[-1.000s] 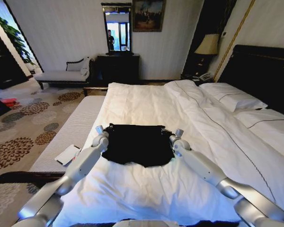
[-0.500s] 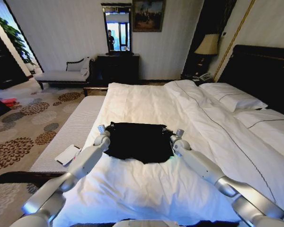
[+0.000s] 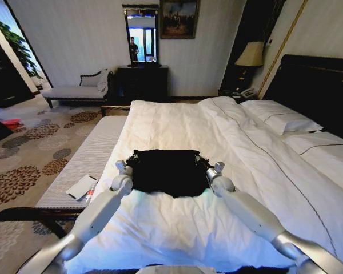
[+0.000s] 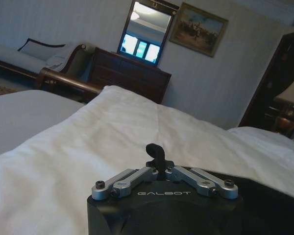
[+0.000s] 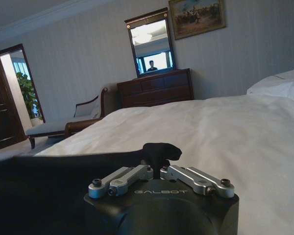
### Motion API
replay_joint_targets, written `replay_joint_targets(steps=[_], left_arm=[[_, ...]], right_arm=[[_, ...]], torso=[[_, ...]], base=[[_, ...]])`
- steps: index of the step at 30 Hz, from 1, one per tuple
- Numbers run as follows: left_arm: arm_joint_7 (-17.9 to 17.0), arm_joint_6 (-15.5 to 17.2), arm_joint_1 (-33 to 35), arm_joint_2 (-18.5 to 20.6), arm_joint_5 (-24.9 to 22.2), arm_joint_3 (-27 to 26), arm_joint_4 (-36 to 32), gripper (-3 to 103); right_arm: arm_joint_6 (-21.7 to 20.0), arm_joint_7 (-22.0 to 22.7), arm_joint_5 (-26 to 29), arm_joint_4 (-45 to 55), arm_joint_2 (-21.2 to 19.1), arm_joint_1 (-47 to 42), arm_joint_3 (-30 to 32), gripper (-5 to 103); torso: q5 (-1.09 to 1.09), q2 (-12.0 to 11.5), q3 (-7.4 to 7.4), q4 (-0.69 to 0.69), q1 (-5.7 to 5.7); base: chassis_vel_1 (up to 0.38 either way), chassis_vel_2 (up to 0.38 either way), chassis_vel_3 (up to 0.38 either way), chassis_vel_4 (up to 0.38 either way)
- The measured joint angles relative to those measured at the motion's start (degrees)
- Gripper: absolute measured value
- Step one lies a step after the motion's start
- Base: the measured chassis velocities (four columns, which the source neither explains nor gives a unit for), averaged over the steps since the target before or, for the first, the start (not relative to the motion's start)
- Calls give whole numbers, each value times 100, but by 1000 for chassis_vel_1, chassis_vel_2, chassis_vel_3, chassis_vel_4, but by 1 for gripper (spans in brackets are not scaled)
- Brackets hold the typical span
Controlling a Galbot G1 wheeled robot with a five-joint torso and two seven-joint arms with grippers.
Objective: Fold the clothes on the bed.
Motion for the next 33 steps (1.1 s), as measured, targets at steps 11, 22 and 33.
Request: replay_joint_targets(steps=[11, 22, 33], left_arm=[[14, -127, 1039, 226, 189, -393, -633, 1], [103, -288, 1715, 296, 460, -647, -813, 1], [81, -313, 1777, 450, 481, -664, -984, 1]], right_arm=[[234, -155, -459, 427, -55, -1062, 666, 1], [486, -343, -1309, 815, 36, -1958, 1122, 1], [533, -323, -1597, 972, 219, -2384, 1202, 1]], torso=[[1, 0, 0, -1, 0], [0, 0, 1, -2, 2], [0, 0, 0, -1, 1]], base=[[0, 0, 0, 0], [0, 0, 0, 0], [0, 0, 0, 0]])
